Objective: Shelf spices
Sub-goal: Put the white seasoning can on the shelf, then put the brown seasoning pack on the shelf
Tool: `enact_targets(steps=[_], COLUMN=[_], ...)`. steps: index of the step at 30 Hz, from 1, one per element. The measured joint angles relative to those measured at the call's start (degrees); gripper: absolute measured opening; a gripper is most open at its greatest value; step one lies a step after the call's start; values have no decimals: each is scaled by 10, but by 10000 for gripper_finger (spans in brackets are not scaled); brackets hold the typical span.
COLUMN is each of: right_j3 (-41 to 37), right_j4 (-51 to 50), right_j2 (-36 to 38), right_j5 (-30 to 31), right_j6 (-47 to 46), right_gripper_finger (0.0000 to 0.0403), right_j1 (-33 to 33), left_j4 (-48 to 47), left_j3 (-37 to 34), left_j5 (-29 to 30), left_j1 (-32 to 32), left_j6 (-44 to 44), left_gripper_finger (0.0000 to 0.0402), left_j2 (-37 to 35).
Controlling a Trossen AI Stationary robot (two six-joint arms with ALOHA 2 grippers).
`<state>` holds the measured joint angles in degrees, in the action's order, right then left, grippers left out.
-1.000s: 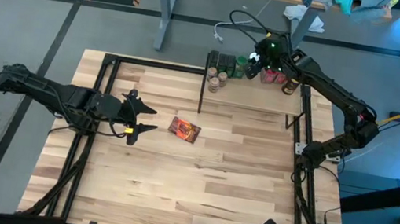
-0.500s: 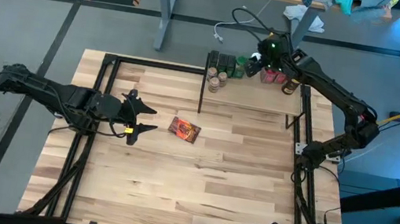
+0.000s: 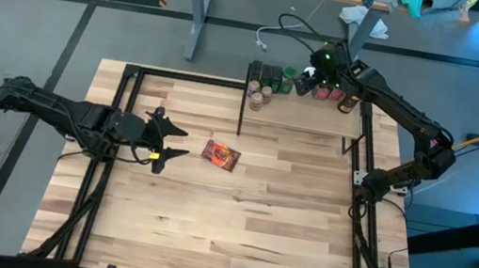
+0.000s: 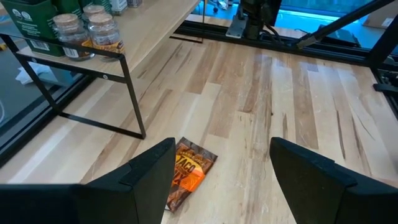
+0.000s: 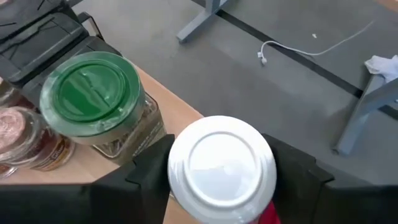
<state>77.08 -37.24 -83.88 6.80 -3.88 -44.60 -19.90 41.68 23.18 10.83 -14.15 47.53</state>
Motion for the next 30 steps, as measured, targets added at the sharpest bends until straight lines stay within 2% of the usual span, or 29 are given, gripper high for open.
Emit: enact_targets(steps=[8,18,30], right_j3=[0,0,14], right_j4=[4,0,-5], right_j2=[0,0,0], right_j5=[-19,-19,-16], right_j6=[-31,-32,-18], right_gripper_finger=[258,282,362], right_j1=[0,0,0], left_j4=[0,0,-1], left_j3=[0,0,0], left_j5=[0,0,0], left_j1=[0,0,0], left_j6=[0,0,0], left_gripper_finger=[255,255,255], left_j2=[0,0,0])
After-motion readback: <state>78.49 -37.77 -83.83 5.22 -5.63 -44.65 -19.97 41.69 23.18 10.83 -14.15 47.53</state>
